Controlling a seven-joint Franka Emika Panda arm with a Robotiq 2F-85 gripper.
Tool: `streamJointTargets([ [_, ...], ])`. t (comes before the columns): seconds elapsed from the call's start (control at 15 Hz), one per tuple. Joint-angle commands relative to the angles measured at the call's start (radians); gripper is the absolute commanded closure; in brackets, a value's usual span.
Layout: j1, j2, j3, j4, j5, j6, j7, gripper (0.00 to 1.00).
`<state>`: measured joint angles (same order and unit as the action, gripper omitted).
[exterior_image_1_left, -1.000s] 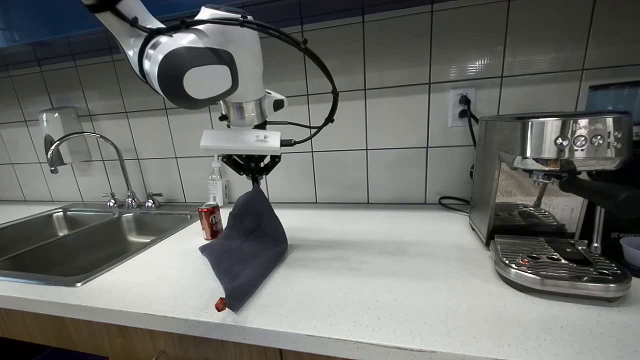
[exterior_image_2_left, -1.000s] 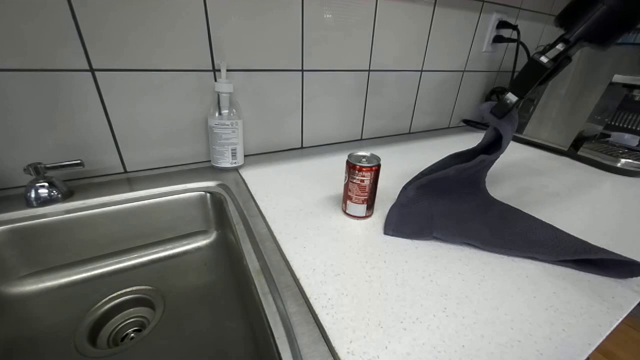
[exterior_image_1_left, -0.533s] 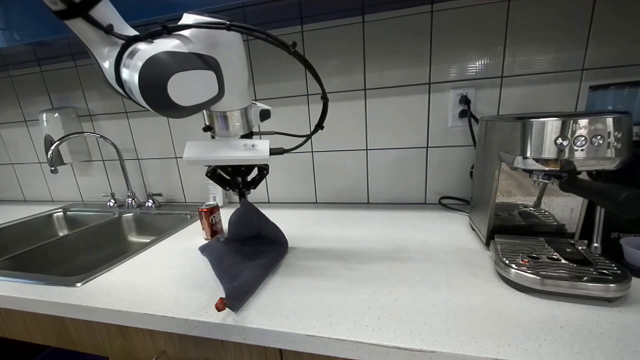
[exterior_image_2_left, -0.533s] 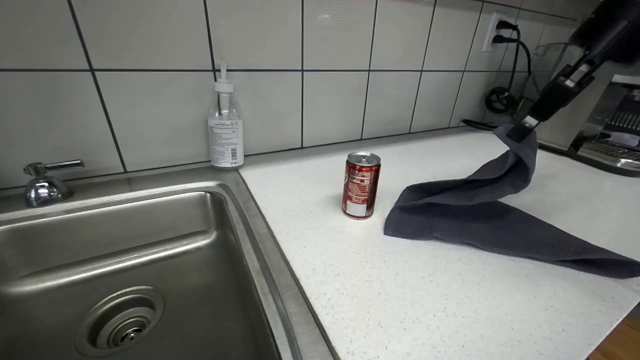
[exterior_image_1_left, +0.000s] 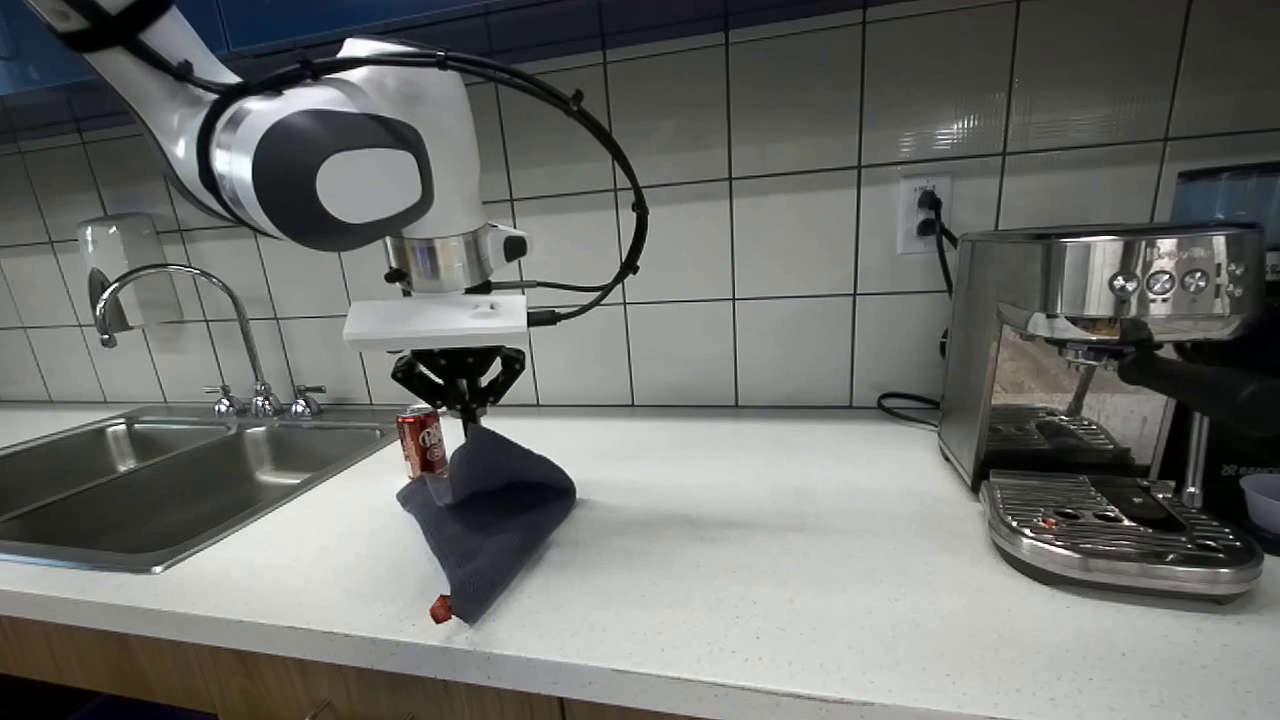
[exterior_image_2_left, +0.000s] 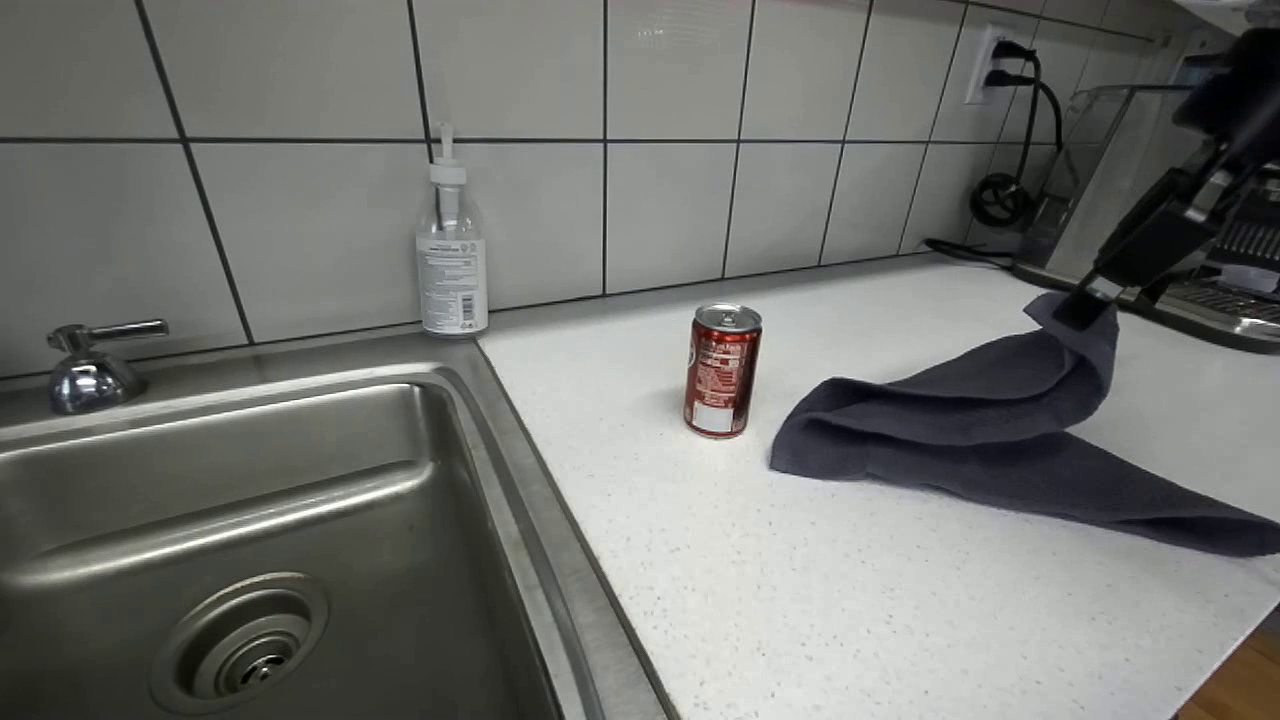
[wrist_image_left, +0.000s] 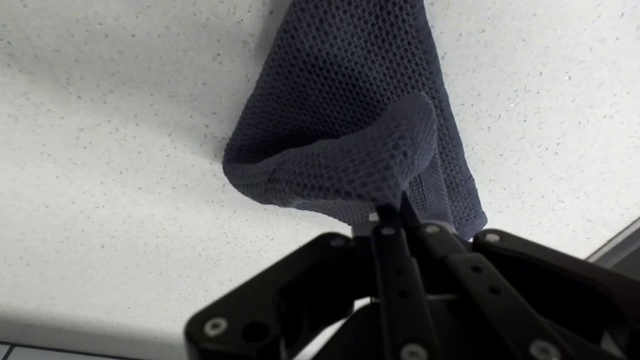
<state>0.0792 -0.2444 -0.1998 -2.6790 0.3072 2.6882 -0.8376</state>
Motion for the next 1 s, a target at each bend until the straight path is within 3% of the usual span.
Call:
streamJointTargets([
  [0.0, -0.034, -0.066, -0.003, -0.024, -0.042, -0.049, 0.027, 0.99],
  [0.6, -0.042, -0.166, -0.024, -0.074, -0.076, -0.109, 0.012, 0.99],
  [0.93, -0.045, -0.151, -0.008, -0.125, -0.143, -0.089, 0.046, 0.99],
])
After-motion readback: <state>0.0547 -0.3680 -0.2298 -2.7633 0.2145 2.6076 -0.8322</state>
